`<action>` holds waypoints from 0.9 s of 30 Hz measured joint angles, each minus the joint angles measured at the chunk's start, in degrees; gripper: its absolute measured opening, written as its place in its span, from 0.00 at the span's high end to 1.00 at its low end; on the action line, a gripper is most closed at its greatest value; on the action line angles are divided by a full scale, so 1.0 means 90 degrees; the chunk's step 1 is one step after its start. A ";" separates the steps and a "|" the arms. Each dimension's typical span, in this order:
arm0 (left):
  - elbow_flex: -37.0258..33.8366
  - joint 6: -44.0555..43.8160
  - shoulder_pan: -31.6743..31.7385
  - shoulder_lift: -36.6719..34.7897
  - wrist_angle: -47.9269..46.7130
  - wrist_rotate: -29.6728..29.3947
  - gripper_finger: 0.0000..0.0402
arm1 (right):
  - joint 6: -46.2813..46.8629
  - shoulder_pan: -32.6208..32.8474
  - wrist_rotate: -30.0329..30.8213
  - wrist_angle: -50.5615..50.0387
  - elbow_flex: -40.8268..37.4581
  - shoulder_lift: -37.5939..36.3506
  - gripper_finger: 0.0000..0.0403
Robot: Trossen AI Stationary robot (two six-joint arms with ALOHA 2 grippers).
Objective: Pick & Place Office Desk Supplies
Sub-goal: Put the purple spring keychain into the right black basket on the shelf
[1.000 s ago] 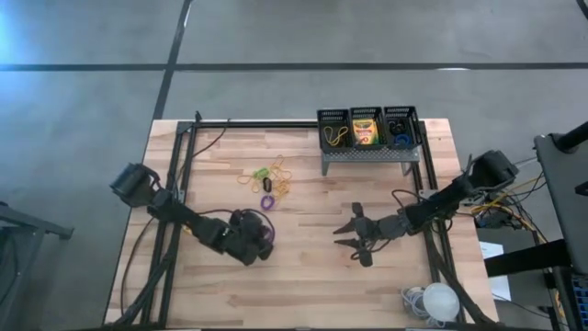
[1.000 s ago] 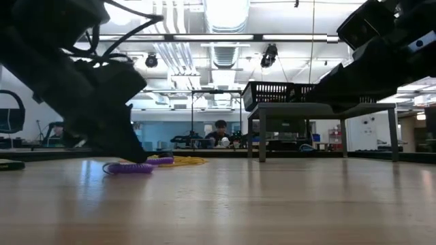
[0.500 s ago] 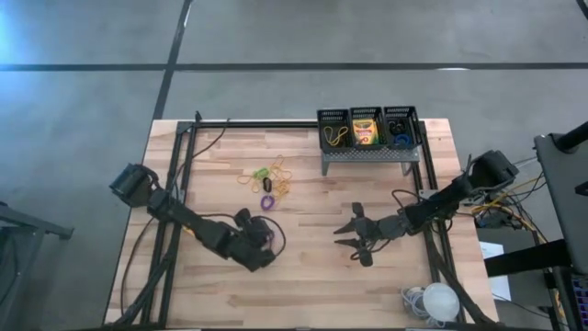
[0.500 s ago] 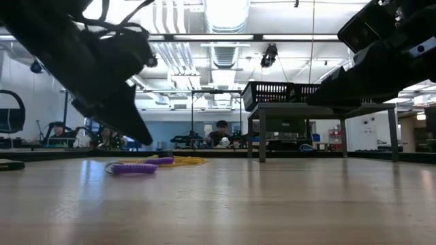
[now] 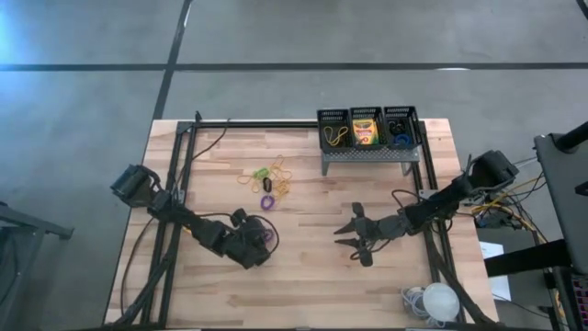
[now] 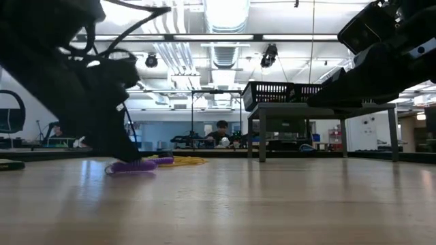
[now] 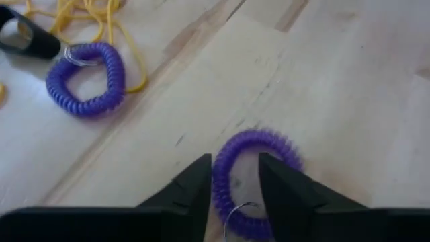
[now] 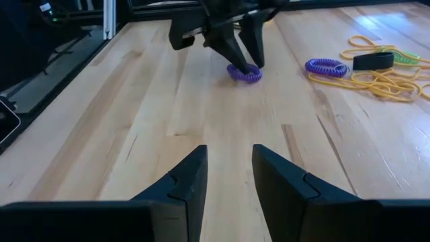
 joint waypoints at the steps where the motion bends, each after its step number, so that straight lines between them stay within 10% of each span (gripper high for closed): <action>1: -0.0070 0.0000 0.0000 0.0000 0.0036 0.0006 0.64 | 0.0002 0.0000 0.0000 0.0000 0.0000 0.0000 0.72; 7: -0.0269 0.0000 0.0000 0.0000 0.0054 -0.0253 0.63 | 0.0017 0.0000 0.0000 -0.0007 0.0000 0.0000 0.72; 19: -0.0296 -0.0031 0.0005 0.0003 0.0223 -0.0483 0.97 | 0.0020 0.0000 0.0000 -0.0007 0.0000 0.0000 0.73; 27: -0.0296 0.1452 0.0005 0.0005 0.2857 -0.0942 0.98 | -0.0066 0.0000 0.0002 -0.0085 0.0000 0.0000 0.73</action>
